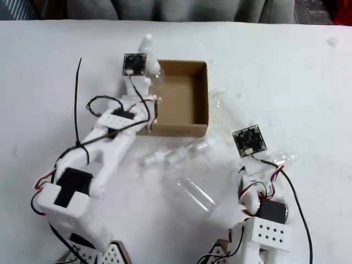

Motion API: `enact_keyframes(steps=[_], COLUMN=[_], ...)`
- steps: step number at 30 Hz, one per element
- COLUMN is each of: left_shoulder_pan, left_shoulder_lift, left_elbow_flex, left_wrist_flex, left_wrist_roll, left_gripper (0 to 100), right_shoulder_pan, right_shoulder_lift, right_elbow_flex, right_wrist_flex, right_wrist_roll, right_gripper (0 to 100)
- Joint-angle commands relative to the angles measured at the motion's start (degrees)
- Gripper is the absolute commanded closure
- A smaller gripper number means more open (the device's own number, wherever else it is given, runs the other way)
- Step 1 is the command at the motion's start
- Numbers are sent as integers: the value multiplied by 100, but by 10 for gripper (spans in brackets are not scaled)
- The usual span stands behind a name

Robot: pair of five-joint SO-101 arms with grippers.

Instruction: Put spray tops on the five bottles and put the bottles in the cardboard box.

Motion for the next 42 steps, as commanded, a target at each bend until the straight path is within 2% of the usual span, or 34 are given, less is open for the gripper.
enact_keyframes(steps=[1,12,20,27,30,33,37,42], left_shoulder_pan=[13,-4,-4,-48,-488,-1402,-2580,-3169], left_shoulder_lift=[-207,-1903,-3292,-5007,-5833,-6563,-7336,-8057], left_elbow_flex=[-220,369,791,2101,2813,3367,4018,4870], left_wrist_flex=[290,1398,2822,3411,3464,3622,3692,3666], left_wrist_roll=[35,18,18,9,9,-9,-747,-1125], left_gripper=[977,977,977,973,975,973,973,973], right_shoulder_pan=[48,48,48,57,57,57,48,48], right_shoulder_lift=[4,4,4,4,4,4,4,4], right_elbow_flex=[149,167,167,167,167,167,158,123], right_wrist_flex=[-13,-101,-101,-101,-101,-92,-66,-57], right_wrist_roll=[88,88,79,62,44,44,62,53], right_gripper=[981,981,981,981,981,981,981,981])
